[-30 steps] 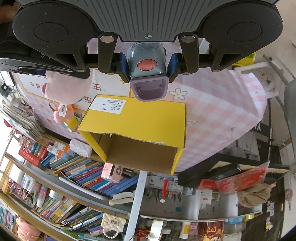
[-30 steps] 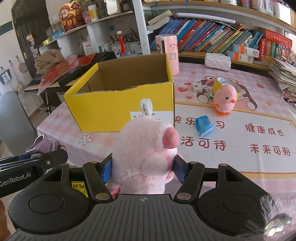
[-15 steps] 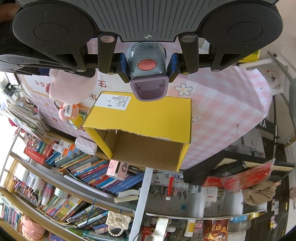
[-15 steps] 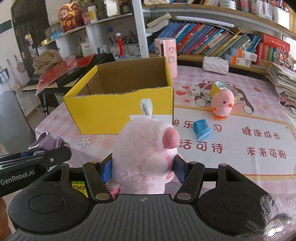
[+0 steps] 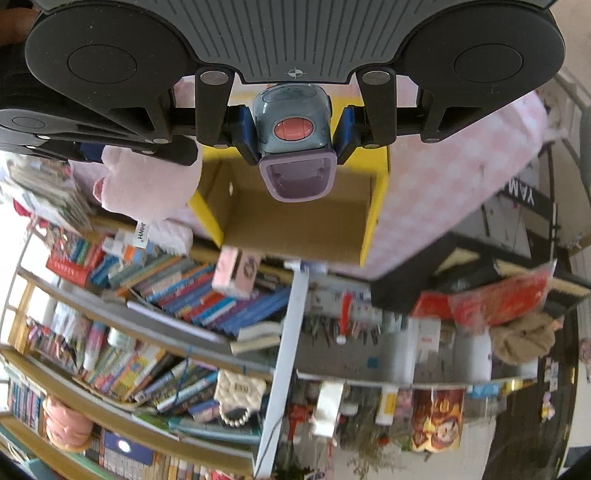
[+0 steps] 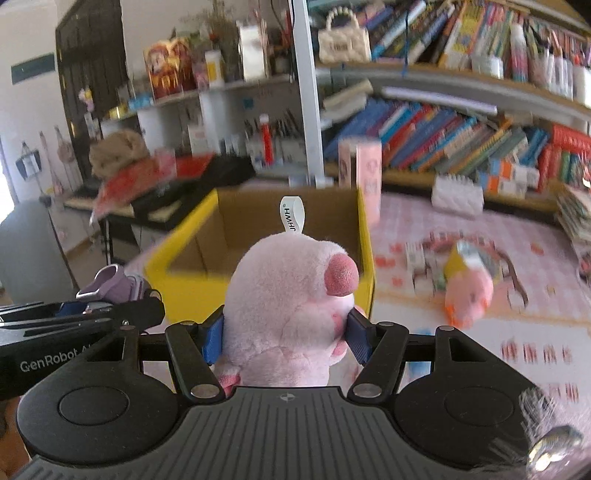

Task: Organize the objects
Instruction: 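Carry the car in the left tool while the right tool carries the pig to the yellow box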

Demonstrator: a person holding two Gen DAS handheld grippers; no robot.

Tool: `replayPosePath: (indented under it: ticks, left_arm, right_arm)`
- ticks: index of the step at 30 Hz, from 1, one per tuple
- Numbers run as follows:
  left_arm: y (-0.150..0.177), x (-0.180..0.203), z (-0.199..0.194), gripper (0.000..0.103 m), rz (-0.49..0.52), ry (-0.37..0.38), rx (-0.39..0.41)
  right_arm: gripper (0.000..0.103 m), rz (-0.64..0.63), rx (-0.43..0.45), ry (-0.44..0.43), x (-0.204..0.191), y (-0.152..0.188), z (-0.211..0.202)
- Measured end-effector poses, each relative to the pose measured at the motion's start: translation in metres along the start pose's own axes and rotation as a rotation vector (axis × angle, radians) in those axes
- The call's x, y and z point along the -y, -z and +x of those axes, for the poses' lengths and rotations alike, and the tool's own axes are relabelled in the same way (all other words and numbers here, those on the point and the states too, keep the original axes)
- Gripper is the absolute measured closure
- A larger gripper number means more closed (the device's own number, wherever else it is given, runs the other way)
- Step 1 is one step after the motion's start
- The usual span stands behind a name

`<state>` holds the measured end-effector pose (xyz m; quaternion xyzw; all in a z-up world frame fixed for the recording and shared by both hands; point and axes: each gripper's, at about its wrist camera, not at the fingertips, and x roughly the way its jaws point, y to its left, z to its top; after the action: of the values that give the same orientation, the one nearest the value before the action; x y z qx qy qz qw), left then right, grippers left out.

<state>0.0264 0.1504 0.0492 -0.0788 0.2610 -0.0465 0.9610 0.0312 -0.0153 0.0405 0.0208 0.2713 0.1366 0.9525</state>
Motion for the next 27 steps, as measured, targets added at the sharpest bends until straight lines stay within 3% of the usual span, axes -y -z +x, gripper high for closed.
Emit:
replayPosePath:
  ticks: [5, 14, 21, 27]
  left_arm:
    - [-0.024, -0.003, 0.028, 0.062, -0.015, -0.030, 0.020]
    - [-0.043, -0.004, 0.085, 0.062, -0.010, -0.097, -0.018]
    - [-0.045, -0.007, 0.121, 0.062, -0.024, -0.138, -0.099]
    - [-0.037, -0.007, 0.146, 0.062, -0.022, -0.161, -0.170]
  right_arm:
    - [0.041, -0.018, 0.048, 0.002, 0.010, -0.031, 0.029]
    - [0.041, -0.090, 0.038, -0.017, 0.025, -0.056, 0.094]
    - [0.041, -0.303, -0.067, -0.082, 0.017, -0.051, 0.146]
    - [0.041, -0.378, -0.160, -0.149, 0.013, -0.043, 0.172]
